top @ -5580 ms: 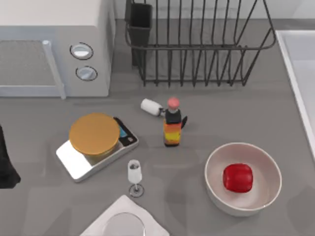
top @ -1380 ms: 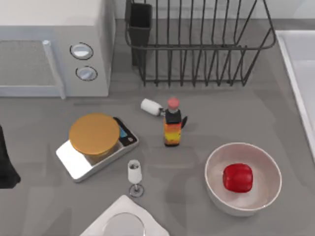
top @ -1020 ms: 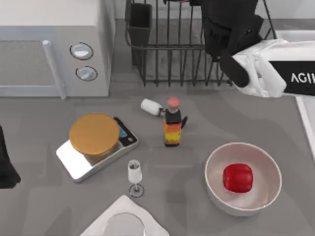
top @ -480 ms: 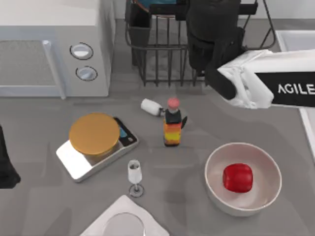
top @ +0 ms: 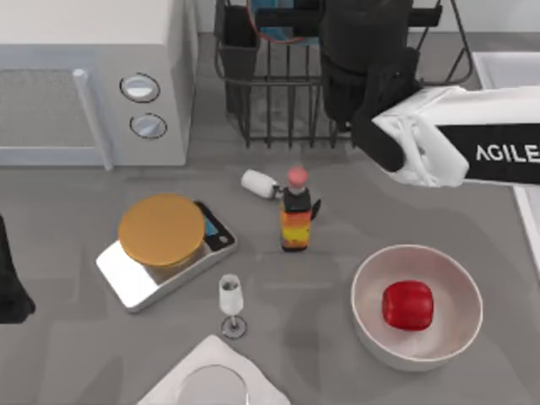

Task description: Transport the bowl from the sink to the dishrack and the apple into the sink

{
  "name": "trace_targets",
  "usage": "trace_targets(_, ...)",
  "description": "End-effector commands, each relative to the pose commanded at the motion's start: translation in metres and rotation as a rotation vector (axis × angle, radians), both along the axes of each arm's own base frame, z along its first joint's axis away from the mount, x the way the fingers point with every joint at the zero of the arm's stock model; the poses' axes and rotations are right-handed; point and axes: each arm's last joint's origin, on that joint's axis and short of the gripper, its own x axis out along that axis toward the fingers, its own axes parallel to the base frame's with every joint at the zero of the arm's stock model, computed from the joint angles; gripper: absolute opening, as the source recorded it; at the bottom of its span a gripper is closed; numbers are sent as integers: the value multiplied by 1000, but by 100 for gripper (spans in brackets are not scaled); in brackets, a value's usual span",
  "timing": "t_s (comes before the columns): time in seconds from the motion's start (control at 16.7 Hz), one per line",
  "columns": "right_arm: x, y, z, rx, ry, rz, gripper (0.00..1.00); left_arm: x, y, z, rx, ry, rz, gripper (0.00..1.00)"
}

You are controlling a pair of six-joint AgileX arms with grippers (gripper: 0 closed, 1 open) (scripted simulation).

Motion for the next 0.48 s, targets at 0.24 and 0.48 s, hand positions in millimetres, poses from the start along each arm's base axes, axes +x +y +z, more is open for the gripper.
trace_targets(0.24,0,0,0,0,0,0,90,0,0,0,0,0,0,100)
trace_targets(0.48,0,0,0,0,0,0,100,0,0,0,0,0,0,100)
